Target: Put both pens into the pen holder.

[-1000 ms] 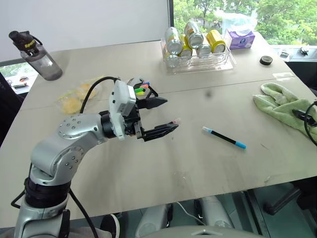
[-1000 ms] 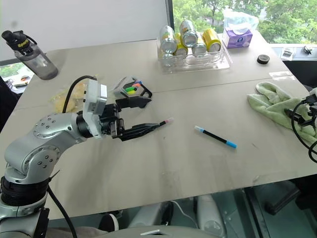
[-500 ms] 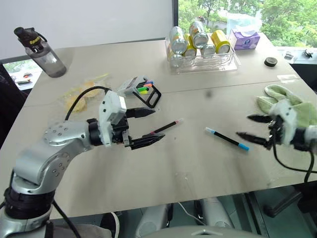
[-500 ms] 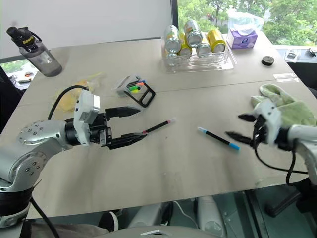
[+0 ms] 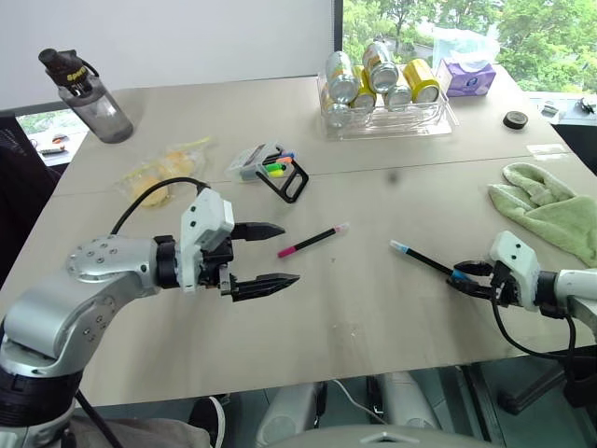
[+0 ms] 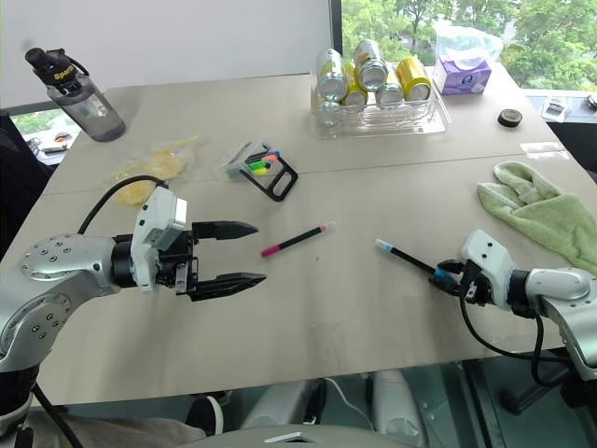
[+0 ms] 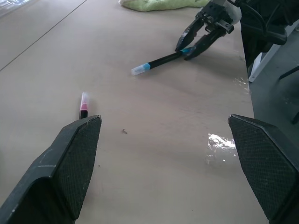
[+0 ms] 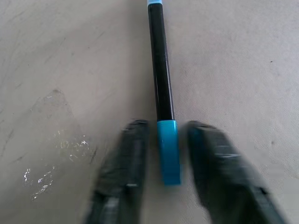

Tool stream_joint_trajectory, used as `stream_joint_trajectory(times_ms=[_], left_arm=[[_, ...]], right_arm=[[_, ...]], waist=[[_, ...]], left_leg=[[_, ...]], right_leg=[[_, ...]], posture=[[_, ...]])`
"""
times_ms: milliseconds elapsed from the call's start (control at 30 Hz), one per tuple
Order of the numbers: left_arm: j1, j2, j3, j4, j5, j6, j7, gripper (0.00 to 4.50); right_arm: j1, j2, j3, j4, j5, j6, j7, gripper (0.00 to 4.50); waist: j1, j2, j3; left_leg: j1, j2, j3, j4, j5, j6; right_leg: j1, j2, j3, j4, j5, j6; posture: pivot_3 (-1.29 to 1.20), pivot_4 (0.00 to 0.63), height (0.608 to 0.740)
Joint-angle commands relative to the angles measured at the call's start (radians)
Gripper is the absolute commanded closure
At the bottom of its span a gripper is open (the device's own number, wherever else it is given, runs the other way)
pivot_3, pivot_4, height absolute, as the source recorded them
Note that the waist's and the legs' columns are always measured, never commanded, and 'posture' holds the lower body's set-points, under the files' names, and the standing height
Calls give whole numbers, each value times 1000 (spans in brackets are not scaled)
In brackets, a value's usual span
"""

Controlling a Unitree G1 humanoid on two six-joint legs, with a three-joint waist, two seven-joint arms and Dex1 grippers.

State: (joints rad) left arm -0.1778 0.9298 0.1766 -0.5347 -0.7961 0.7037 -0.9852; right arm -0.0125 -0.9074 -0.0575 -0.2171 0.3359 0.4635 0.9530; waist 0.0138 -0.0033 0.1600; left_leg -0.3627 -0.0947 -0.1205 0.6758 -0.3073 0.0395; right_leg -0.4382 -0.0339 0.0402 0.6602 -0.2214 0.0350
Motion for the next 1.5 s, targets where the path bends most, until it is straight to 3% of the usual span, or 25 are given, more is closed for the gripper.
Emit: stream_joint_trajectory(times_ms=[33,133,367,533,700,900,1033,1200,1233,1300,1367,1500], left_arm=[[-22,-11,-8,5,7,-28,-9,0],[-30,-34,-25,38,33,-44,-1,0],[-84,-442,-15,153,-103,-2,298,0],[-157,-696,-18,235,-204,33,492,0],[-181,-783,-36,252,-242,43,514,0],[-173,-783,-55,236,-285,73,473,0],[-173,-776,-59,236,-291,78,472,1158],[-189,-793,-51,246,-361,103,476,3612],[-191,-793,-52,247,-367,105,477,4350],[-193,-789,-59,253,-358,102,473,4443],[-196,-787,-62,260,-351,96,469,4500],[-203,-788,-62,268,-349,90,466,4500]], right_arm=[[15,2,-32,4,-4,-4,-8,4435],[17,19,-57,-6,18,-4,-20,4435],[-75,179,-144,-135,220,85,-99,4435],[-146,274,-69,-280,278,121,-162,4435],[-210,329,-1,-347,302,160,-216,4435],[-228,356,33,-372,316,176,-245,4435],[-228,365,43,-384,328,180,-254,4500],[-222,353,56,-426,350,201,-255,4500],[-222,354,53,-430,356,206,-259,4500],[-223,349,43,-434,375,220,-261,4500],[-225,341,29,-433,400,237,-257,3461],[-223,337,10,-437,383,240,-308,1871]], waist=[[0,0,0],[0,0,0],[0,-1,0],[2,-2,0],[0,-2,0],[0,-2,0],[0,-2,0],[0,-2,0],[0,-2,0],[0,-2,0],[0,-2,0],[0,-2,0]], left_leg=[[0,0,0,0,0,0],[0,0,0,0,0,0],[-1,0,-1,5,0,0],[-2,0,-2,7,0,0],[-2,-1,-2,8,0,0],[-2,-1,-2,8,0,0],[-2,-1,-2,8,0,0],[-2,-1,-2,8,0,0],[-2,-1,-2,8,0,0],[-2,-1,-2,8,0,0],[-2,-1,-2,8,0,0],[-2,-1,-2,8,0,0]], right_leg=[[0,0,0,0,0,0],[0,0,0,0,0,0],[0,0,-1,2,0,0],[0,0,-2,3,1,1],[0,0,-2,3,1,1],[0,0,-2,2,1,1],[0,0,-2,2,1,1],[0,0,-2,2,1,1],[0,0,-2,2,1,1],[0,0,-2,2,1,1],[0,0,-2,2,1,1],[0,0,-2,2,1,1]], posture=[[0,150,740],[0,150,740],[0,150,740],[0,150,740],[0,150,740],[0,150,740],[0,150,740],[0,150,740],[0,150,740],[0,150,740],[0,150,740],[0,150,740]])
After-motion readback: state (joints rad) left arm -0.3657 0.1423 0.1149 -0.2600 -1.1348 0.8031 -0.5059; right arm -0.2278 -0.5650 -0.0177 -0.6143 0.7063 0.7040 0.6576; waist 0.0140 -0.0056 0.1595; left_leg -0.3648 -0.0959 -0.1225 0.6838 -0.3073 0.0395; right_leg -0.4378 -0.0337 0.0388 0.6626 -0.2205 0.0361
